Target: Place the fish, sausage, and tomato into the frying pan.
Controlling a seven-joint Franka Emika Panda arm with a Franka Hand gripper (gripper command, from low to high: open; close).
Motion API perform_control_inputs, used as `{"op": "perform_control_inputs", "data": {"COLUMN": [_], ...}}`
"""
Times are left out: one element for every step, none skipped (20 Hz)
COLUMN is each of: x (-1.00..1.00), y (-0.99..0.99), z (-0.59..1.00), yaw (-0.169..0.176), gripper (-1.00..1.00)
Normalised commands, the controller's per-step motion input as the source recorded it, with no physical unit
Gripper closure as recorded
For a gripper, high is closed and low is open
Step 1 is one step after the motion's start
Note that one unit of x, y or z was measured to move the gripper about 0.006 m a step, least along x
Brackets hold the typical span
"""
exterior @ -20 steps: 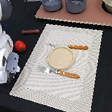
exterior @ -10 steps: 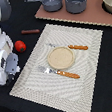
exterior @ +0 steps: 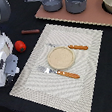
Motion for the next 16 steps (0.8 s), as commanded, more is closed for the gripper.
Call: {"op": "perform_control_inputs", "data": {"x": [0.00,0.00,0.00,0.07,0.13,0.22,0.25,0.33,0.40,0.39,0.46,0.47,0.47,0.47,0.47,0.47], "y": [0.06,0.11,0.21,0.36,0.40,0.47,0.51,0.59,0.69,0.72,0.79,0.83,0.85,0.87,0.87,0.87], "z": [1.00,1.00,1.00,1.00,1.00,1.00,1.00,1.00,1.00,1.00,1.00,1.00,1.00,1.00,1.00,1.00], "yaw": [0.045,0.039,0.039,0.036,0.047,0.054,0.054,0.035,0.032,0.035,0.028,0.016,0.010,0.003,0.002,0.002], "gripper": [1.00,1.00,1.00,1.00,1.00,1.00,1.00,1.00,1.00,1.00,1.00,1.00,1.00,1.00,1.00,1.00]}}
